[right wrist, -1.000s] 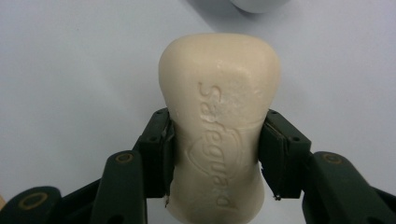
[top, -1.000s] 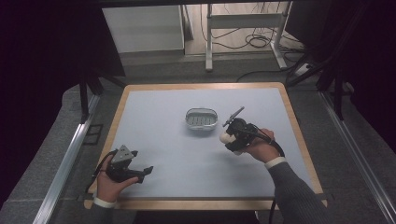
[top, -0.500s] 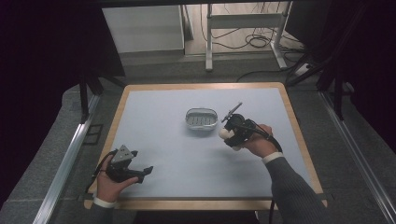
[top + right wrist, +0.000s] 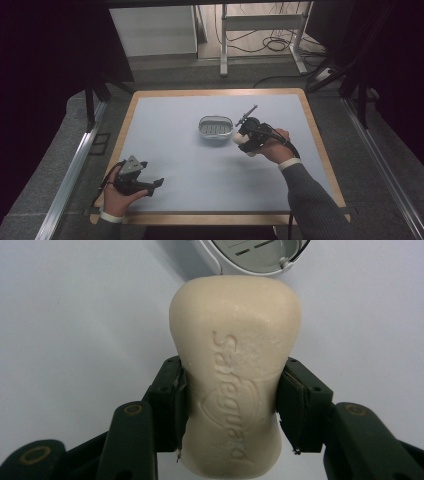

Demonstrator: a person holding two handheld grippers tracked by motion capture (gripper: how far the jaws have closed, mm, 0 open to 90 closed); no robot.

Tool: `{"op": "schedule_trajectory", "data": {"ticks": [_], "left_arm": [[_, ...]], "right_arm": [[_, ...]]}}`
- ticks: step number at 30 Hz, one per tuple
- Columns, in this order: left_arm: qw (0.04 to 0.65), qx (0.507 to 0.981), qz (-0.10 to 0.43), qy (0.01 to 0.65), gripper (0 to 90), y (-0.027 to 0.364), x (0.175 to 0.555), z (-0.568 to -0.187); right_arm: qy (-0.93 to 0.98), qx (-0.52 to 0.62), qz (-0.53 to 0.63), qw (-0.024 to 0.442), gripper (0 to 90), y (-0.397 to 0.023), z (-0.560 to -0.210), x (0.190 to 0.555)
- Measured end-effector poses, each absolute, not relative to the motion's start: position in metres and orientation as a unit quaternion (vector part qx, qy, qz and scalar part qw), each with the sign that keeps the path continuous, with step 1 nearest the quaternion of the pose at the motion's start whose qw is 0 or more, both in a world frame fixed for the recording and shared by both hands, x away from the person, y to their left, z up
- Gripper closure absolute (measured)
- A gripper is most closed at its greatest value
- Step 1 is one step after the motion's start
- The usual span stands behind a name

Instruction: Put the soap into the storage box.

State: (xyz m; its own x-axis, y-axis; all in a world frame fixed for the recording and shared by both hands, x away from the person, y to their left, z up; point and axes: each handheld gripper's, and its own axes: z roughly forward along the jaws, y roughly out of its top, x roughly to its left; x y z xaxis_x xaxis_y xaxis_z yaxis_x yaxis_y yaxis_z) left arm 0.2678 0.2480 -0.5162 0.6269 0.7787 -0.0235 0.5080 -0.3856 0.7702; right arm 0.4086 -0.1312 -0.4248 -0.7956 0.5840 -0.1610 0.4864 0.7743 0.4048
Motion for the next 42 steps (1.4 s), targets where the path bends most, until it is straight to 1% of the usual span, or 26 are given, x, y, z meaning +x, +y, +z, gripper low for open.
{"op": "schedule_trajectory", "data": {"ticks": [30,42], "left_arm": [[0.389,0.814,0.175,0.395,11.5,0.249,0.268,-0.516],[0.389,0.813,0.175,0.396,11.5,0.25,0.268,-0.516]], "right_arm": [[0.932,0.279,0.173,0.151,49.5,-0.118,-0.414,0.427],[0.935,0.274,0.171,0.147,49.5,-0.113,-0.412,0.436]]}}
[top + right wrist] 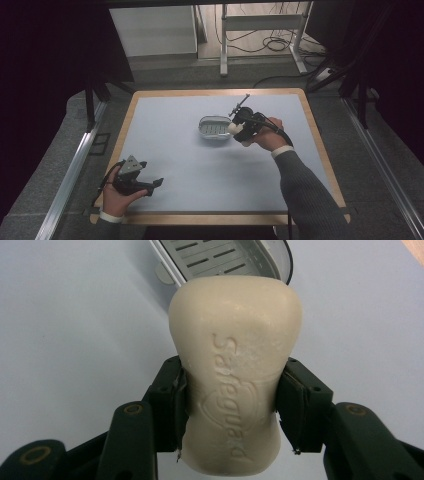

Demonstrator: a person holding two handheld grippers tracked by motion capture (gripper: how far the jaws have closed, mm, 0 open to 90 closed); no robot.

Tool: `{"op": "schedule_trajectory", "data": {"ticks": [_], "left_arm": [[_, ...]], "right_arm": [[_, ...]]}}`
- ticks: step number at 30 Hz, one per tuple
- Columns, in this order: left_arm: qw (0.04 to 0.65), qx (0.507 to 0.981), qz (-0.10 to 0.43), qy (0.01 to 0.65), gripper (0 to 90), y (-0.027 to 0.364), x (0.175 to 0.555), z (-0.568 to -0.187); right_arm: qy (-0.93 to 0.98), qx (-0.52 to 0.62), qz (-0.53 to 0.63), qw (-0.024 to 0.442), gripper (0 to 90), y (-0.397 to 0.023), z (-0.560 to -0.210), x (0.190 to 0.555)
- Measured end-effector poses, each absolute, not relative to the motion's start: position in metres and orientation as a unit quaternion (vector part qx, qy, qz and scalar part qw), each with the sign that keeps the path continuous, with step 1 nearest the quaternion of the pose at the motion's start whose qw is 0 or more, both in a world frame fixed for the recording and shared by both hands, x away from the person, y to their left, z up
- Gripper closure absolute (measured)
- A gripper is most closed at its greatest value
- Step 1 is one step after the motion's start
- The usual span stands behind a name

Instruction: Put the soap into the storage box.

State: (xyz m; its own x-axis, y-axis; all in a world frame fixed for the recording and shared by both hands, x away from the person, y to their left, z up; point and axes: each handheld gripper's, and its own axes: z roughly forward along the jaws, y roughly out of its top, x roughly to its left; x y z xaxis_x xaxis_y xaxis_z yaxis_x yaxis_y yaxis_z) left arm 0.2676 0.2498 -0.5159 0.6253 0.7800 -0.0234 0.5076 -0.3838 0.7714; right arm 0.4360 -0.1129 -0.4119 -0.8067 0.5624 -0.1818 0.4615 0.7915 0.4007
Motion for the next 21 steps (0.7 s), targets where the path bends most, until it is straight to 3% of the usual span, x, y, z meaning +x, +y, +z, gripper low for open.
{"op": "schedule_trajectory", "data": {"ticks": [21], "left_arm": [[0.39,0.812,0.175,0.397,11.5,0.251,0.267,-0.516]], "right_arm": [[0.935,0.272,0.175,0.145,49.5,-0.103,-0.408,0.449]]}}
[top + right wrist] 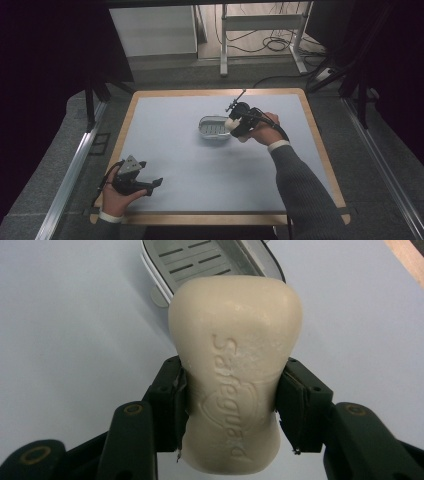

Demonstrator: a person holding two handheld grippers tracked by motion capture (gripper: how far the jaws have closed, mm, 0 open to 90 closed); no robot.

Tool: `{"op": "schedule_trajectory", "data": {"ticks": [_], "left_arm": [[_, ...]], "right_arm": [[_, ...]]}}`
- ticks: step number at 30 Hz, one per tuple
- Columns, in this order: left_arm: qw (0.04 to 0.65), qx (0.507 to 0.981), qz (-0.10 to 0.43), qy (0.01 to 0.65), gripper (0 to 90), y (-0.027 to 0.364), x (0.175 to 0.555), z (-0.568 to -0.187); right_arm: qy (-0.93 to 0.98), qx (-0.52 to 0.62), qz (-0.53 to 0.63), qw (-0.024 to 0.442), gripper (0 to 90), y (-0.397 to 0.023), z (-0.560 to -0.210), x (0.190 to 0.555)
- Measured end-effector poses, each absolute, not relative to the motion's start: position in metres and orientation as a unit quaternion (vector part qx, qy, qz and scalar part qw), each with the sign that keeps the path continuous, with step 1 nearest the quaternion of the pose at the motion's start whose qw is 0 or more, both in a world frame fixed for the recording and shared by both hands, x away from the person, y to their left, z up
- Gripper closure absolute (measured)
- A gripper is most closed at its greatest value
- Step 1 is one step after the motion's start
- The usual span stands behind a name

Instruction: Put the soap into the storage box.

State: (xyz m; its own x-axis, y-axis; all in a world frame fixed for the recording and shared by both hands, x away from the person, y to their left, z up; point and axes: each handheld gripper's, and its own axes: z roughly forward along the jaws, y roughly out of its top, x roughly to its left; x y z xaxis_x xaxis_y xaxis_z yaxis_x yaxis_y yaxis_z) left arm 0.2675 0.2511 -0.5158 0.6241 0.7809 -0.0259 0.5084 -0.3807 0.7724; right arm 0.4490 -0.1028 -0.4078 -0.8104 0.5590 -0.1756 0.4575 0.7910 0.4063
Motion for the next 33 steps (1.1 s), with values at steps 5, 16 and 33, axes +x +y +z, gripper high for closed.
{"op": "schedule_trajectory", "data": {"ticks": [5,16,33], "left_arm": [[0.39,0.812,0.175,0.397,11.5,0.252,0.267,-0.516],[0.391,0.811,0.175,0.398,11.5,0.252,0.267,-0.516],[0.39,0.812,0.175,0.398,11.5,0.254,0.268,-0.516]], "right_arm": [[0.935,0.269,0.178,0.148,49.5,-0.1,-0.407,0.453],[0.939,0.257,0.174,0.148,49.5,-0.092,-0.41,0.459],[0.944,0.239,0.167,0.152,49.5,-0.074,-0.409,0.47]]}}
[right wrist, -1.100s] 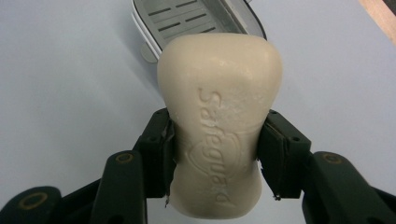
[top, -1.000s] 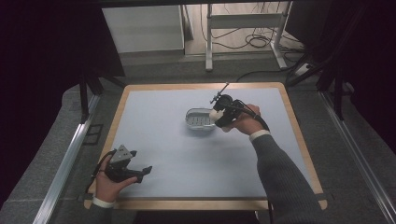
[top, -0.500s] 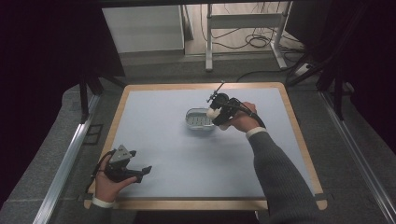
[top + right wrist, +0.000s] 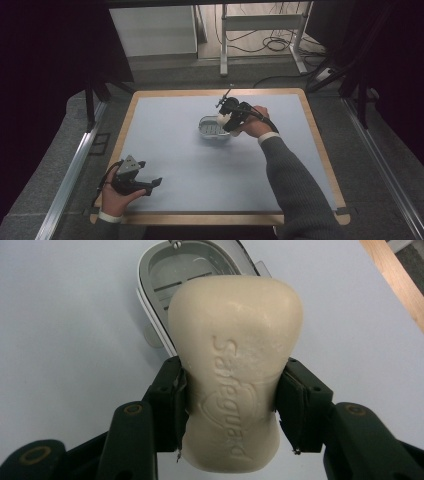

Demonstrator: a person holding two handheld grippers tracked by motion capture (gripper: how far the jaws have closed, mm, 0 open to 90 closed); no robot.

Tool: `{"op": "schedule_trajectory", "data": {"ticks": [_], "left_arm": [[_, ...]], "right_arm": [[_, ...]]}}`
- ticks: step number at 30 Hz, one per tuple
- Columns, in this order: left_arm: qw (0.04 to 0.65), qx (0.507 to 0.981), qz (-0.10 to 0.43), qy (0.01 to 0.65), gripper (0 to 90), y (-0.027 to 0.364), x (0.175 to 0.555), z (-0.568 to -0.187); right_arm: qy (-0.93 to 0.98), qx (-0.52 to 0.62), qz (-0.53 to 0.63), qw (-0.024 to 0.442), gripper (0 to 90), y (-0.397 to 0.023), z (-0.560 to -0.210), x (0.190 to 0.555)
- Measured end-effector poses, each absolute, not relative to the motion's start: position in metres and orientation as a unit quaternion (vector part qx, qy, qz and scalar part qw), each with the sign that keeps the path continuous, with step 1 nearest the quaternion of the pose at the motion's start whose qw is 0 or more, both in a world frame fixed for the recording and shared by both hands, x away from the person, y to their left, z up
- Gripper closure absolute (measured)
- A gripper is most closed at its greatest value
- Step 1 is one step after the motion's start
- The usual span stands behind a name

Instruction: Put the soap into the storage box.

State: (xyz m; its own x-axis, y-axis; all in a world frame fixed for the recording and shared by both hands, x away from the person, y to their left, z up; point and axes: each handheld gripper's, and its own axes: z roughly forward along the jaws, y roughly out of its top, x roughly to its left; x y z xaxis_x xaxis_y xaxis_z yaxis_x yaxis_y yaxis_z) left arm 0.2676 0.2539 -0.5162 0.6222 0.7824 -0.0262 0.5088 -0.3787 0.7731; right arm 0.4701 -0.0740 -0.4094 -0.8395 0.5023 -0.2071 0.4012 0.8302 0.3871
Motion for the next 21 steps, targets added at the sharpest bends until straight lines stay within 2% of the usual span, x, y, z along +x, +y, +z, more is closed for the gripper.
{"op": "schedule_trajectory", "data": {"ticks": [21], "left_arm": [[0.394,0.809,0.176,0.399,11.5,0.255,0.267,-0.515]], "right_arm": [[0.951,0.212,0.158,0.158,49.5,-0.047,-0.409,0.488]]}}
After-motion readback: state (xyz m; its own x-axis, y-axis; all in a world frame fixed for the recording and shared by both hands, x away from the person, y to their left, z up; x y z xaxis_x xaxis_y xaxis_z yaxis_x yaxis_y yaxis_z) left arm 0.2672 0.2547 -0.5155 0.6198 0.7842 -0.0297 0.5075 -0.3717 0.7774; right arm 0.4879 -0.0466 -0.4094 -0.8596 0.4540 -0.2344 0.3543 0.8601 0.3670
